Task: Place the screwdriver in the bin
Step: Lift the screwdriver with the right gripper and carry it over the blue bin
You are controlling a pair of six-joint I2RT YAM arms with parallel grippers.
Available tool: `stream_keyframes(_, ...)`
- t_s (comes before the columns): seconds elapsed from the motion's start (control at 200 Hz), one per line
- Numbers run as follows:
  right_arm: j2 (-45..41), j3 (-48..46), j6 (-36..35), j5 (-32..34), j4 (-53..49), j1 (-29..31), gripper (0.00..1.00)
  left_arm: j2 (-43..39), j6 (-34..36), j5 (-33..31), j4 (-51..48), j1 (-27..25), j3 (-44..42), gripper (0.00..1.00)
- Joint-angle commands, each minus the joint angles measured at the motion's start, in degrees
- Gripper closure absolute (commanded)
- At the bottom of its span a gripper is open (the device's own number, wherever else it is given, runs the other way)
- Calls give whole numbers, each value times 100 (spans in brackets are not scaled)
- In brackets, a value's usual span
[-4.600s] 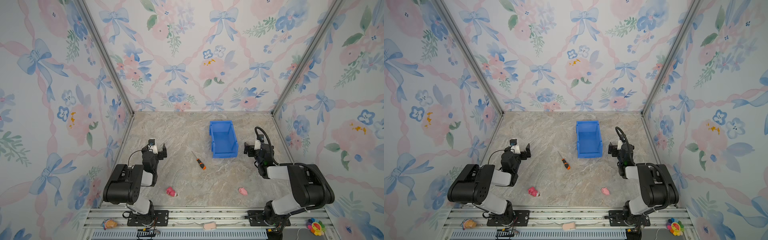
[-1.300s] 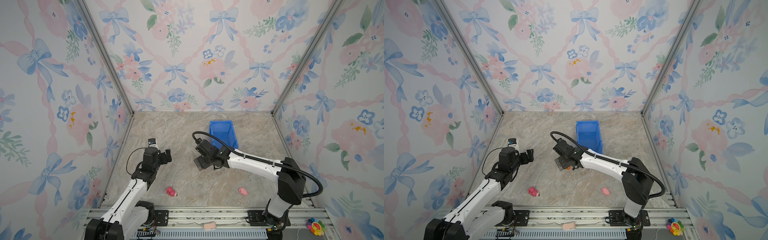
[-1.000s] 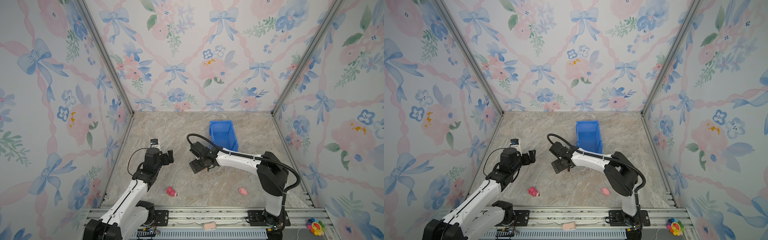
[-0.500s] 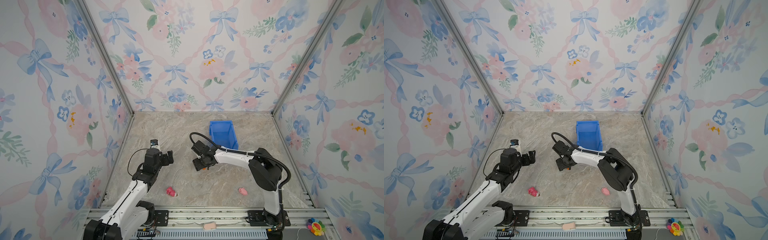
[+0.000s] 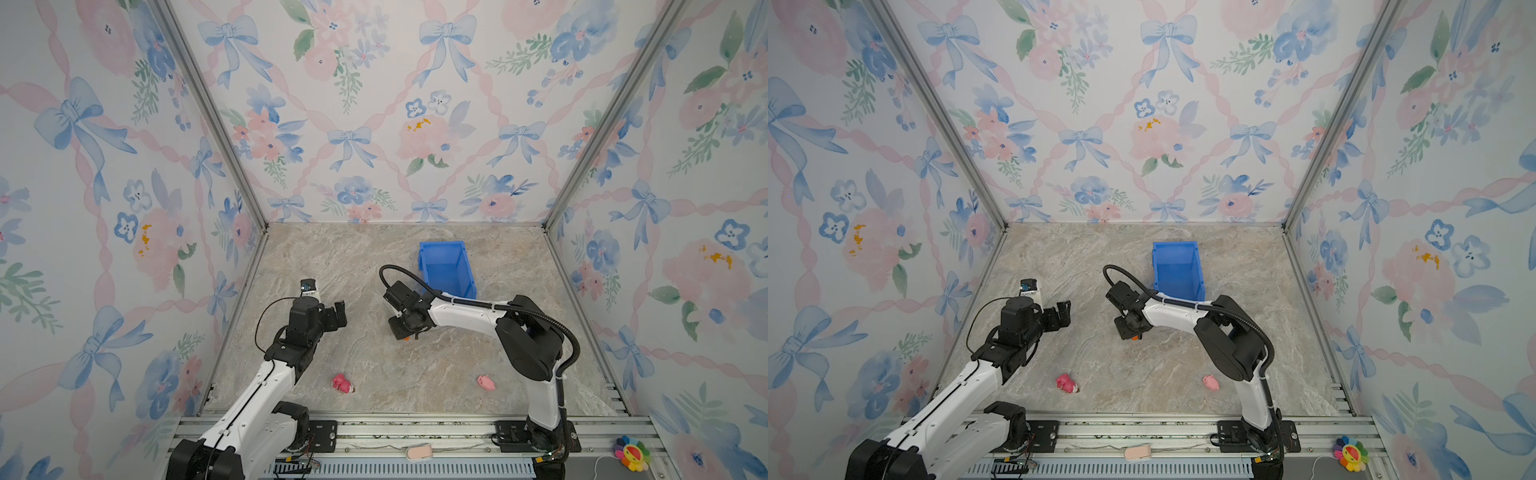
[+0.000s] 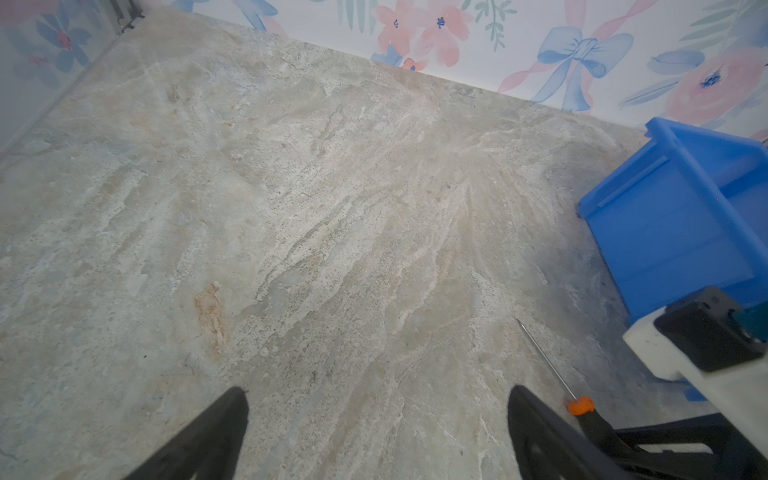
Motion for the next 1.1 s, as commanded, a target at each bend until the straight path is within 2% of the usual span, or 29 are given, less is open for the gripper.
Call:
stream_keyframes(0.0, -375, -71, -150, 164, -297, 46, 85, -79, -10, -71, 65, -23, -91, 2)
stream_keyframes(0.36, -2022, -331, -126, 438, -465, 104, 90, -128, 12, -87, 86, -20, -100, 2)
stream_keyframes(0.495, -2499, -254, -68, 538, -544, -173, 90, -93, 12, -18, 158, -20, -107, 2)
stream_keyframes(0.6, -2690, -204, 76, 504, -565, -613, 90, -101, 12, 160, 326, -25, -139, 2)
stream_keyframes(0.81, -2505, -120, 173, 525, -566, -1472, 90, -192, -7, 648, 788, -21, -218, 2)
stream_keyframes(1.095, -1340, 337, 50, 608, -362, -1909, 88, -101, 7, 664, 844, -23, -145, 2)
